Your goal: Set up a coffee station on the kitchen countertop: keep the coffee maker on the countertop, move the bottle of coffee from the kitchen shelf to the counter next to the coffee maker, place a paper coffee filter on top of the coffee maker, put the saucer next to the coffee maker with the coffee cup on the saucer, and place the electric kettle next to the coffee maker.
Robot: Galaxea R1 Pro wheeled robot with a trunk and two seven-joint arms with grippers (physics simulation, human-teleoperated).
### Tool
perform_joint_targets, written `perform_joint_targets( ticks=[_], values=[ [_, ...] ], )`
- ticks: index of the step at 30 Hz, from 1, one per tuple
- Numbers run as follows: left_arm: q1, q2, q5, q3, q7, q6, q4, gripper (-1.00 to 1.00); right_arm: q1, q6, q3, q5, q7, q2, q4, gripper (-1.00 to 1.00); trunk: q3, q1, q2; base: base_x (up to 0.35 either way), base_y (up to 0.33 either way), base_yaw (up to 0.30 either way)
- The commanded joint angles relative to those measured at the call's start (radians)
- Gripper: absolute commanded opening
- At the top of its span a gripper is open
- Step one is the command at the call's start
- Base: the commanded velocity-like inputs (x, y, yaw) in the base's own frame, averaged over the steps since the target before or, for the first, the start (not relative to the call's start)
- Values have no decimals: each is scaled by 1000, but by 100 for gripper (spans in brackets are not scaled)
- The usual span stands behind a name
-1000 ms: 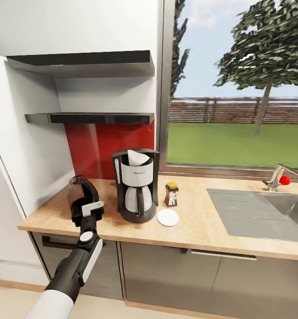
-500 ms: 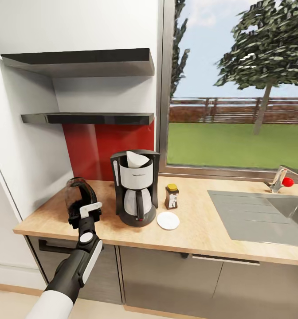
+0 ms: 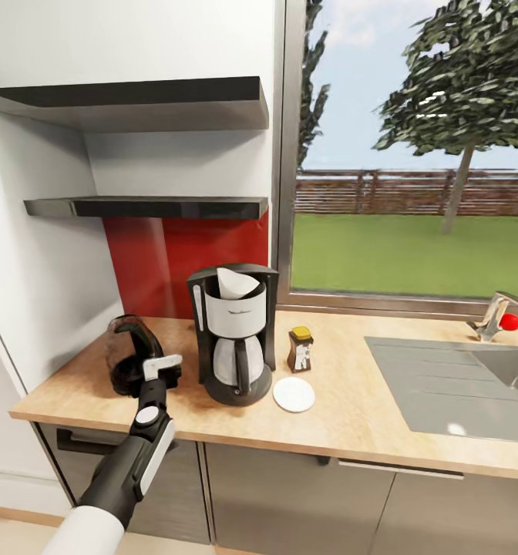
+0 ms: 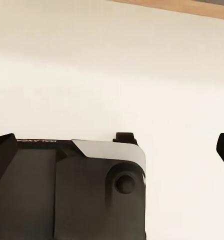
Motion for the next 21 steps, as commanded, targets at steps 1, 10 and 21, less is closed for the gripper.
perform_joint_targets(
  ticks=[1, 10, 21],
  values=[
    [0, 2, 6, -2, -7, 5, 2, 100, 0, -1, -8, 10, -4, 0, 0, 100, 0, 0, -1, 6, 0, 0],
    [0, 12, 5, 4, -52, 0, 23, 100, 0, -1, -8, 12, -3, -4, 1, 100, 0, 0, -1, 30, 0, 0],
    [3, 12, 5, 5, -51, -9, 57, 100, 0, -1, -8, 12, -3, -7, 1, 100, 0, 0, -1, 44, 0, 0]
  ],
)
